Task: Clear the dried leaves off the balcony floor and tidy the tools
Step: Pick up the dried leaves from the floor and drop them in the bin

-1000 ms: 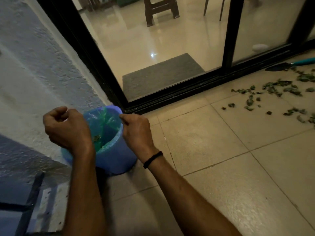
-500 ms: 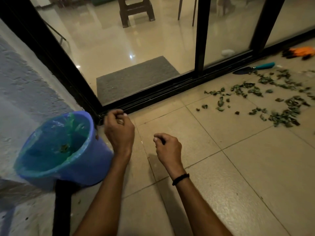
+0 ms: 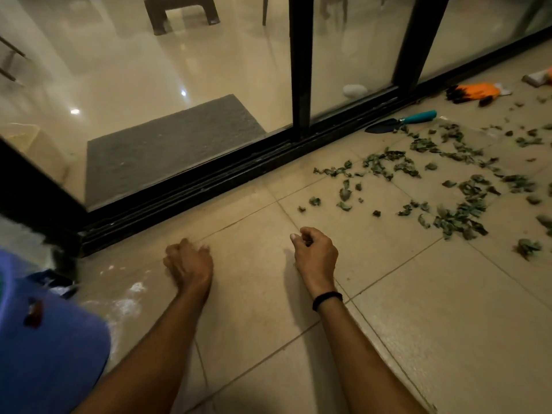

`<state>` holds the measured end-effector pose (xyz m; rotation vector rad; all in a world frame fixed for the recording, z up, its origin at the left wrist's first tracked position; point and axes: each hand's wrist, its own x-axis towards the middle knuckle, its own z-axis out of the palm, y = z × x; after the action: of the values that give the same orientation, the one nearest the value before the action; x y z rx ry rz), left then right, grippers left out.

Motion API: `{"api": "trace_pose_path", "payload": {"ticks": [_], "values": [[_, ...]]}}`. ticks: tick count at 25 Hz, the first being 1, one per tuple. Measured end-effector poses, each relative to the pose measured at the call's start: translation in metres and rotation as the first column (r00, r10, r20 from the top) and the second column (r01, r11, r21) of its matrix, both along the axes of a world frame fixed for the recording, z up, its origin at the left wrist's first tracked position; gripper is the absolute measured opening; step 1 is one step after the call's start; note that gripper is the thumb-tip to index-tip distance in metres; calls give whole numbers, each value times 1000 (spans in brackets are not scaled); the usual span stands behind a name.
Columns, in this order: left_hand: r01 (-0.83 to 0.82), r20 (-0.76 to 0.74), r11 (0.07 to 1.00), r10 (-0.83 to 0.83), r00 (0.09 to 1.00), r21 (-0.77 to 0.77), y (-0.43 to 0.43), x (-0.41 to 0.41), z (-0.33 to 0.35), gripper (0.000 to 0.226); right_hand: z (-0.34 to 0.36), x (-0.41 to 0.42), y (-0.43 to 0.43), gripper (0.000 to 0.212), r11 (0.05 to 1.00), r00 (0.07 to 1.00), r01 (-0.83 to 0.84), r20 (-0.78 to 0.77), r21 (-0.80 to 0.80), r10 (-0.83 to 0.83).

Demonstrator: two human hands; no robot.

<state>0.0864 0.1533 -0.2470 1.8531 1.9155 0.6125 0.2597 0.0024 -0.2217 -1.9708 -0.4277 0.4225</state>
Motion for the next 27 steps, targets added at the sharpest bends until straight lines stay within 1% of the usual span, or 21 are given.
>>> {"api": "trace_pose_path", "payload": {"ticks": [1,3,4,5,6,7,8,9,11,12,13,14,15,17,18,19,20,22,23,25,27], "values": [[-41,21,998,40,999,42,3,5,-9,34,-5,17,7,40,999,1000,8,24,-32,-7],[-101,150,987,82,985,125,-3,25,-24,18,-14,46,19,52,997,998,-6,69,-78,11],[-89,190,986,61,980,140,-10,41,-28,20,-17,59,26,55,996,995,-18,95,-91,27],[-28,207,988,-4,978,150,-16,61,-30,24,-21,70,33,55,994,991,-34,124,-104,47],[92,203,981,-127,971,173,-21,81,-31,26,-26,81,39,55,992,985,-48,159,-117,66],[249,168,946,-285,944,206,-25,104,-31,26,-33,90,45,54,990,976,-56,200,-133,82],[396,108,888,-428,897,232,-26,125,-31,25,-39,94,50,52,986,963,-58,252,-157,97],[501,43,833,-524,851,234,-25,145,-31,28,-46,96,55,48,980,944,-52,312,-190,111],[627,-75,748,-628,775,216,-18,174,-29,46,-56,97,61,30,973,907,-26,403,-229,119],[679,-125,700,-671,731,221,-14,181,-30,53,-58,97,64,20,973,899,-8,425,-230,107],[727,-160,644,-712,684,240,-12,182,-32,54,-57,95,65,15,976,892,17,444,-217,84],[763,-181,592,-746,641,261,-7,183,-35,48,-56,95,66,14,980,891,52,452,-192,42],[786,-184,547,-774,606,288,-2,184,-38,39,-53,95,66,14,985,899,106,438,-140,-34],[810,-163,495,-813,559,314,2,183,-43,20,-48,93,52,9,969,911,245,343,-12,-227],[810,-137,495,-821,555,316,2,182,-44,15,-47,95,39,13,949,895,313,326,27,-305],[804,-111,505,-822,559,314,2,181,-44,13,-47,98,25,22,934,874,355,342,33,-344],[796,-88,518,-819,567,313,3,181,-44,12,-48,103,13,29,934,871,357,358,9,-336],[765,-55,565,-792,608,310,2,182,-42,10,-50,116,6,30,941,897,319,357,-113,-261],[746,-48,592,-773,633,304,-1,182,-41,10,-50,120,9,32,928,902,300,381,-221,-201],[713,-30,639,-738,674,289,-8,184,-39,9,-54,121,16,37,865,867,296,494,-405,-66],[686,41,679,-718,695,264,-11,196,-31,5,-56,120,24,26,836,827,326,561,-442,-26]]}}
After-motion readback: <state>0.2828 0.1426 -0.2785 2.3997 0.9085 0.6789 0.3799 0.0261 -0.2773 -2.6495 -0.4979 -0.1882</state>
